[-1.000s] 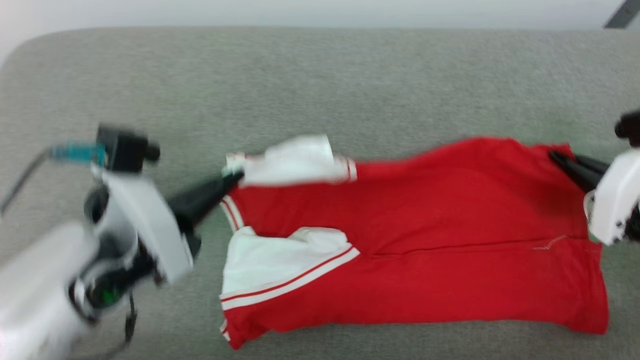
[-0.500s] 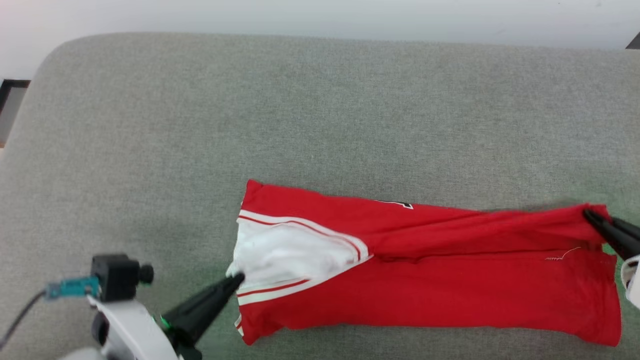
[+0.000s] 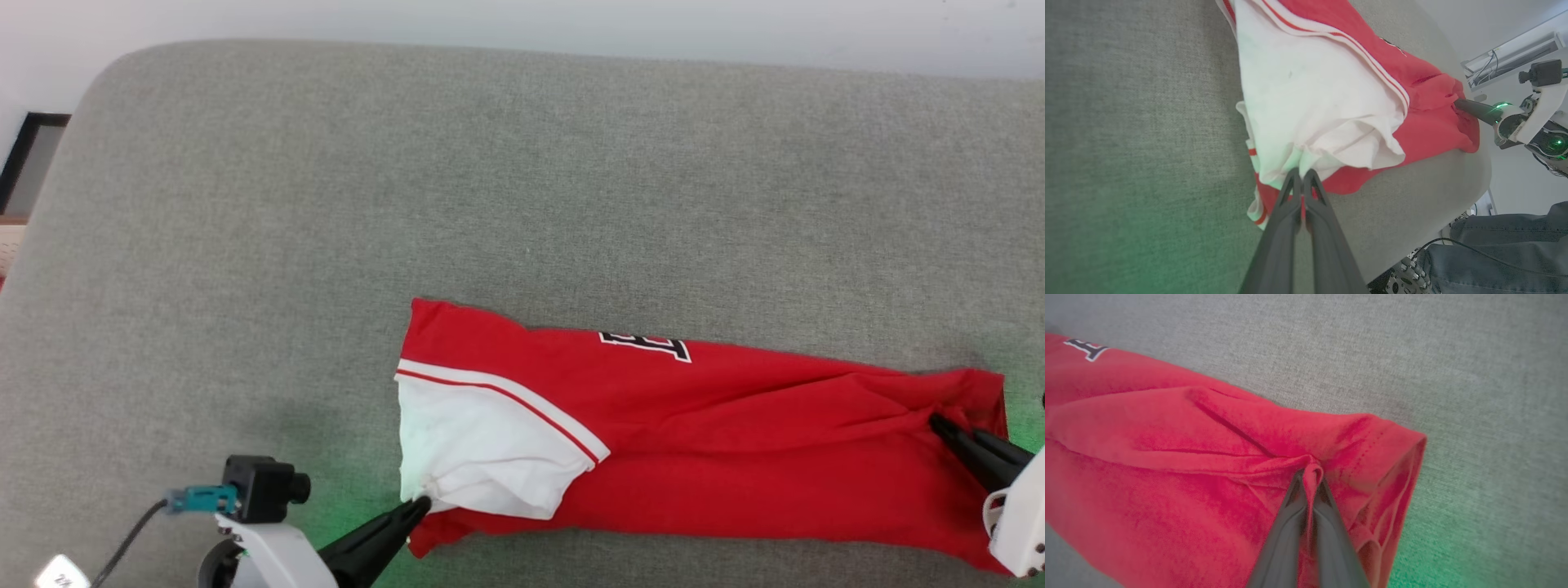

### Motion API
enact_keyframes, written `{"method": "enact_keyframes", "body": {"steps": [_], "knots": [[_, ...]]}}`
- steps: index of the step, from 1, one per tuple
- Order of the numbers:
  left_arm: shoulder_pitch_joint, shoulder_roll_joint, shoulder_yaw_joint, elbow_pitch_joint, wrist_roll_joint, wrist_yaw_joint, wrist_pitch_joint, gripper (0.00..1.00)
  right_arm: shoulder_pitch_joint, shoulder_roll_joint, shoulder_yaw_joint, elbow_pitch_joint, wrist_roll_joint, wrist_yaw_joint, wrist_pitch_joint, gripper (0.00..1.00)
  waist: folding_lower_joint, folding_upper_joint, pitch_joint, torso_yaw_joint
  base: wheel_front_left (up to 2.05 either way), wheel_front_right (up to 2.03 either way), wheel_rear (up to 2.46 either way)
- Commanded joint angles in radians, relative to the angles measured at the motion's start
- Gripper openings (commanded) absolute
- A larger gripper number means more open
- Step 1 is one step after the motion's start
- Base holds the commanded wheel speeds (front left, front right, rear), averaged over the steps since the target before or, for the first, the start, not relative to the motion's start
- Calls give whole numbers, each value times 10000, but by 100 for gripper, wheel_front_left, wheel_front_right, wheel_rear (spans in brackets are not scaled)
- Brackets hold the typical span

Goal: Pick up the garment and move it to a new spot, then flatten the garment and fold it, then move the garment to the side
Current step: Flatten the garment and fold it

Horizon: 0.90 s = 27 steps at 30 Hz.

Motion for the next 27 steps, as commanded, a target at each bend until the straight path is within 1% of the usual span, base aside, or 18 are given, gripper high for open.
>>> {"method": "enact_keyframes", "body": {"steps": [1,4,5,6,7,8,9,10,11,13,16,19,22,27], "knots": [[-125,-323,-60,494,90,-184,-61,0,264,333,-57,139,-242,-17,193,0,0,0,-5,1,0,0,0],[-215,-613,11,1084,72,-397,-286,0,346,659,-257,94,-489,-15,292,0,0,0,-38,-62,0,0,0],[-215,-613,11,1084,72,-397,-286,0,346,659,-257,94,-489,-15,292,0,0,0,-38,-62,0,0,0],[-239,-693,78,1227,129,-439,-466,2,349,732,-356,36,-548,-15,314,35,0,0,-52,-97,0,0,0],[-226,-788,160,1317,138,-493,-664,27,328,777,-474,-10,-597,-17,350,73,0,0,-71,-136,0,0,0],[-171,-869,246,1377,150,-520,-836,42,339,835,-587,-94,-614,-17,366,100,0,0,-95,-176,0,0,0],[-78,-925,318,1413,185,-544,-982,61,381,918,-713,-197,-529,-15,360,100,0,0,-126,-207,0,0,0],[27,-968,426,1436,201,-559,-1113,93,454,976,-883,-319,-429,-17,397,100,0,0,-158,-229,0,0,0],[132,-1010,527,1420,231,-570,-1214,100,518,967,-1000,-433,-352,-17,439,100,0,0,-189,-244,0,0,0],[334,-1143,781,1368,362,-526,-1365,100,701,930,-1299,-687,-134,-17,558,100,0,0,-251,-251,0,0,0],[771,-1389,1314,1257,590,-439,-1444,100,1050,699,-1810,-905,98,-17,761,100,0,0,-352,-187,0,0,0],[1263,-1848,2214,1156,1081,-459,-1458,100,1367,574,-2346,-926,417,-17,964,100,0,0,-447,-21,0,0,0],[1777,-2415,3154,1234,1883,-497,-1444,100,1695,427,-2777,-818,946,-17,1399,100,0,0,-565,177,0,0,0],[2379,-3469,4345,1645,3707,-474,-1447,100,2105,37,-3183,-291,1633,-17,2268,100,0,0,-796,548,0,0,0]]}}
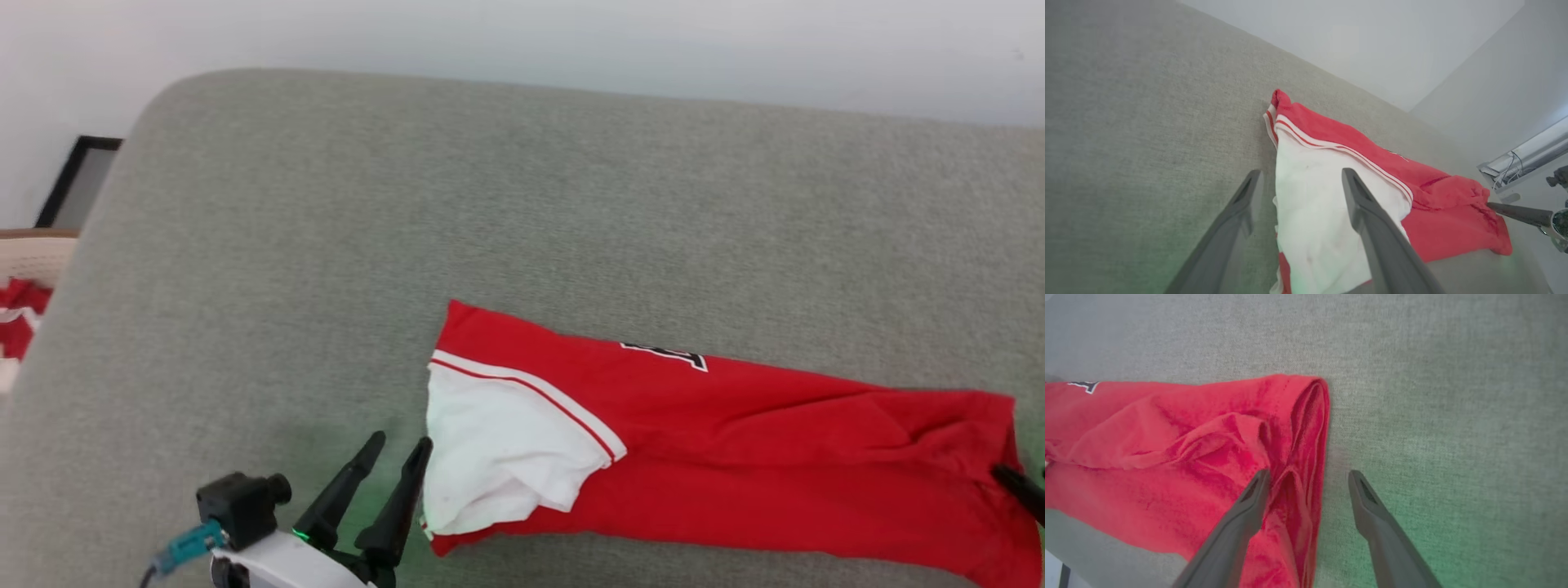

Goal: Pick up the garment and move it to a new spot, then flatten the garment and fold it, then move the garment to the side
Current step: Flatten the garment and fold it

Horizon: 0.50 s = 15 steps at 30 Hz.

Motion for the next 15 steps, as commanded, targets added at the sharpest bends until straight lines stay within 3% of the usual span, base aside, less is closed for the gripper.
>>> {"method": "enact_keyframes", "body": {"steps": [1,8,15], "knots": [[240,-274,319,118,412,32,7,100,163,-65,-98,76,192,-17,184,100,0,0,-198,256,0,0,0],[908,-1572,1584,902,2440,-169,5,100,286,-271,-294,555,739,-17,1321,100,0,0,-363,622,0,0,0],[1091,-2523,3250,840,5051,-241,5,100,-412,487,-14,1616,571,-17,2273,100,0,0,-325,843,0,0,0]]}}
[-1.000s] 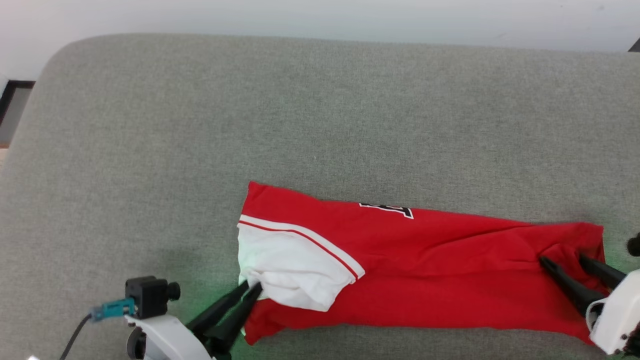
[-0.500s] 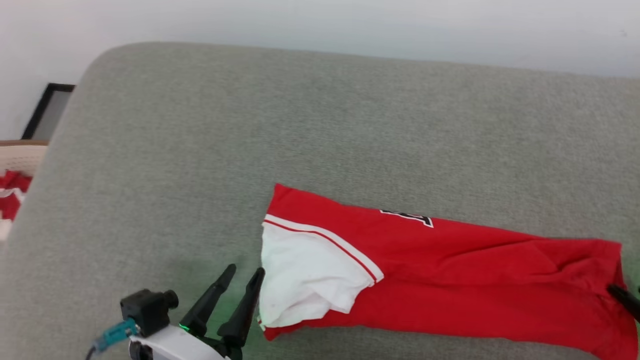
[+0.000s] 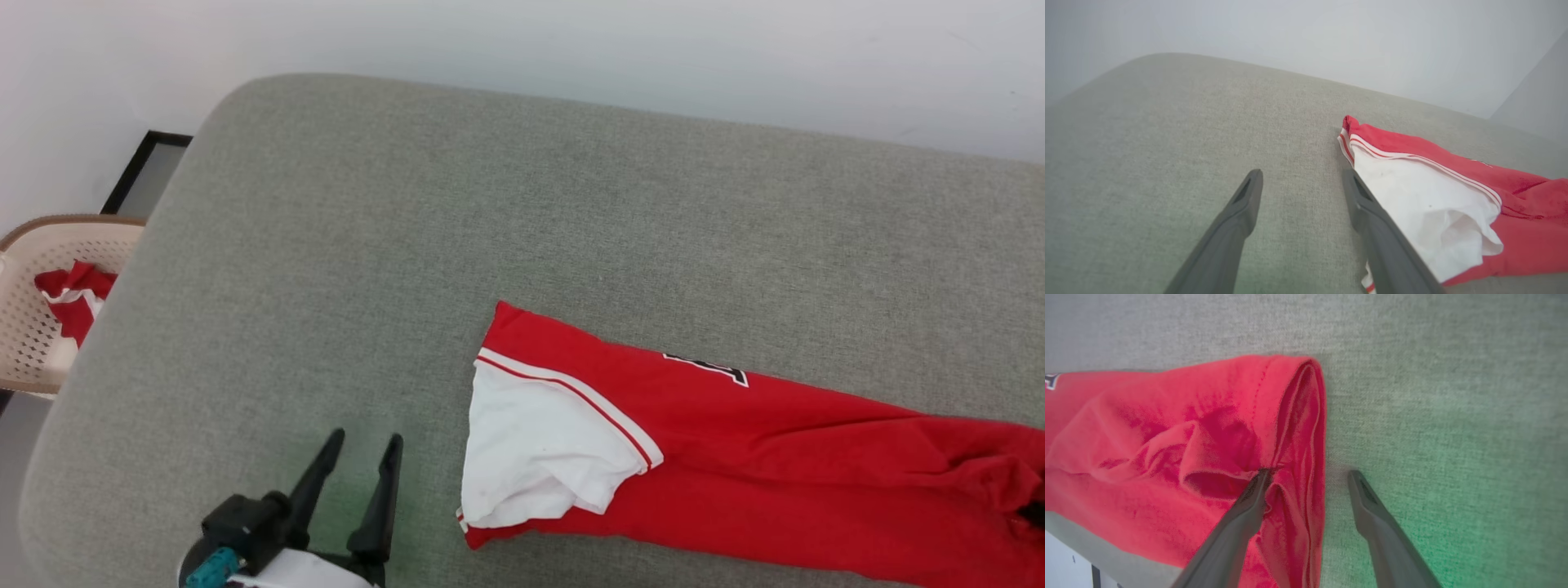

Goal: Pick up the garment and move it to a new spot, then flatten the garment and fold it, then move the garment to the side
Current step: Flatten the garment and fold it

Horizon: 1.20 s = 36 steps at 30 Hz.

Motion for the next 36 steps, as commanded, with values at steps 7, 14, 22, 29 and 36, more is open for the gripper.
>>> {"method": "enact_keyframes", "body": {"steps": [7,14,22,29,36], "knots": [[148,-927,1325,-388,2213,-76,4,100,-956,1496,828,1236,-1051,-15,565,100,0,-1,116,53,0,0,0],[261,-1325,2027,-459,2790,-246,4,100,-1537,1804,393,1640,-1560,-12,-58,0,0,-1,216,-205,0,0,0],[341,-1543,2479,-766,3077,-302,4,100,-1178,539,-1128,1018,-1253,-20,-1131,0,0,-1,307,-756,0,0,0],[396,-1451,2435,-904,2909,-300,4,100,-383,-737,-2835,1666,-1132,-18,-1727,0,0,-1,419,-1100,0,0,0],[337,-1487,2396,-859,2875,-302,4,100,79,-695,-2911,643,-749,-17,-1440,0,0,-1,431,-1190,0,0,0]]}}
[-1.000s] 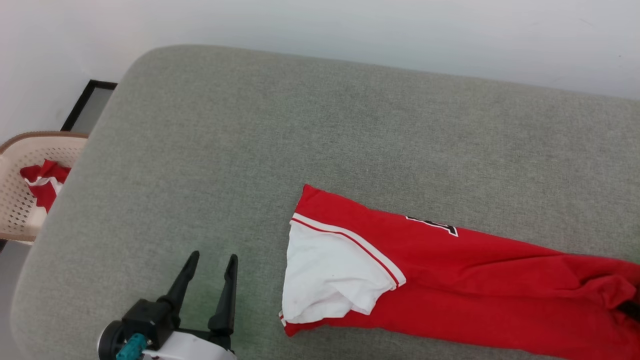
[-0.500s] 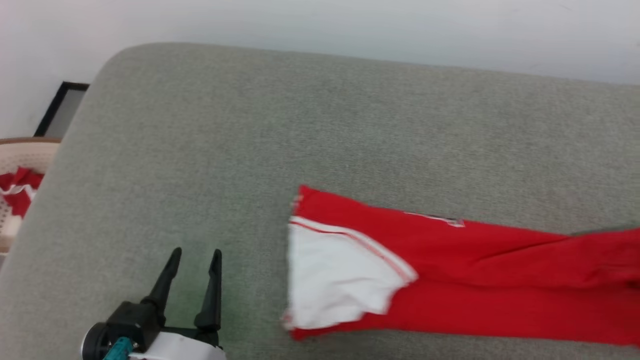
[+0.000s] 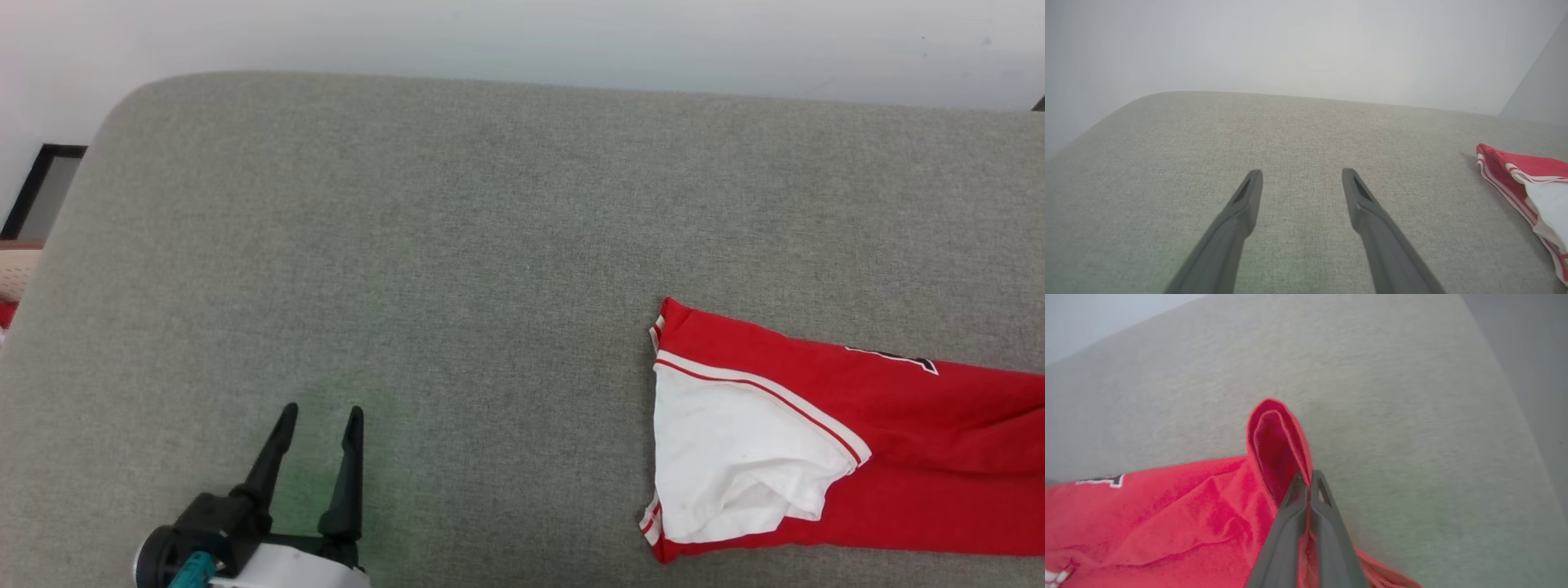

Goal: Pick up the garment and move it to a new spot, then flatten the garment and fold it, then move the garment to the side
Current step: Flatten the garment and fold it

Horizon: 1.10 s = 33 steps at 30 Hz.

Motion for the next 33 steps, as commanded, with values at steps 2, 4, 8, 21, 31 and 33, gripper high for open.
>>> {"method": "enact_keyframes", "body": {"steps": [2,4,8,21,31,33], "knots": [[44,-90,-66,37,-48,-20,4,100,226,281,452,-1180,148,-17,269,0,0,0,-6,3,0,0,0],[21,-120,-169,105,-67,-20,4,100,324,336,820,-2153,-93,-17,482,0,0,0,-41,69,0,0,0],[28,-184,-241,192,-189,-21,4,100,343,754,1721,-4438,-325,-17,1337,0,0,0,-210,270,0,0,0],[109,-298,-885,425,-383,-22,3,100,-1554,2937,4360,-6274,-1599,-15,3179,0,0,0,-622,1216,0,0,0],[84,-349,-938,407,-412,-20,3,100,-2642,4229,5639,-4713,-2424,-15,2564,0,0,0,-643,1602,0,0,0],[72,-353,-965,414,-390,-20,3,100,-2820,4309,5807,-4419,-2470,-17,2347,0,0,0,-623,1615,0,0,0]]}}
